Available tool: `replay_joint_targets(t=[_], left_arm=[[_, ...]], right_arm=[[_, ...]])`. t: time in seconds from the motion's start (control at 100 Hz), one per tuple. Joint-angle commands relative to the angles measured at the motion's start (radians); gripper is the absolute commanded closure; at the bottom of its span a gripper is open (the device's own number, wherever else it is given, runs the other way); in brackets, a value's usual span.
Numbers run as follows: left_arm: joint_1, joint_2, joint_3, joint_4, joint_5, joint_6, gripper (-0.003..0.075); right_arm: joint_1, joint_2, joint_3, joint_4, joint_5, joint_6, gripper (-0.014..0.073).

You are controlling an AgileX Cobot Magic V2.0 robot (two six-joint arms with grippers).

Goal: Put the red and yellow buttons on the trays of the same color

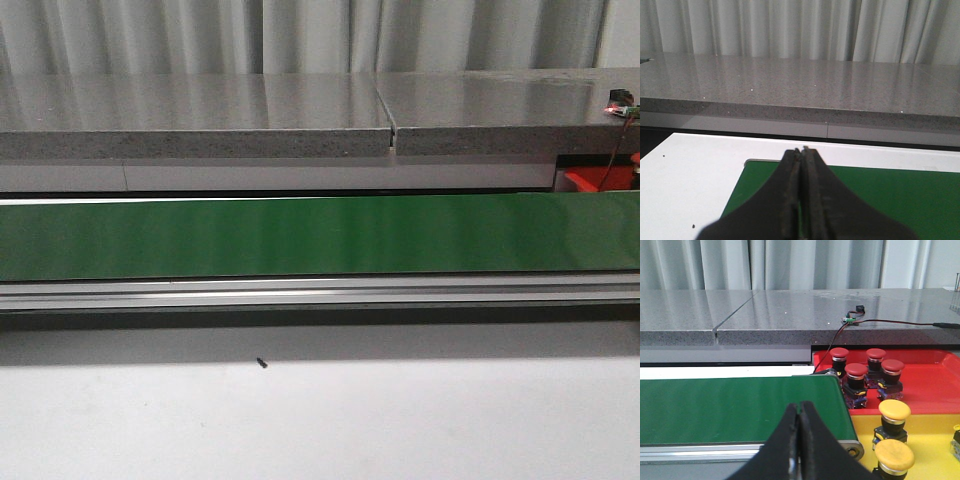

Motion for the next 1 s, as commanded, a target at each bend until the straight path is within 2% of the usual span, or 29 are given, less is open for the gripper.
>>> replay_joint_targets(t=[0.0,0.12,0.28,0.34,0.99], left_arm=[[-0.022,-0.033,0.031,0.007,-0.107,-0.015,0.0741],[-0.060,-0.091,0.113,0.007,-0.114,-0.057,0.0741],[-0.080,-0.165,0.216,0.019,-0.219,-0.057,0.0741],[-0.080,-0.163,0.207,0.041,-0.169,-0.057,0.0741],[-0.075,-0.163,0.213,0.050,-0.186,-0.057,0.0741]], right_arm=[[0.002,-0.020,-0.015,-0.009,-0.081,-0.001,0.0659],[0.002,-0.020,-0.015,-0.009,-0.081,-0.001,0.0659],[0.002,-0.020,-0.015,-0.009,-0.081,-0.001,0.0659],[0.002,-0.020,-0.015,-0.009,-0.081,-0.001,0.0659],[0.002,-0.020,-0.015,-0.009,-0.081,-0.001,0.0659]])
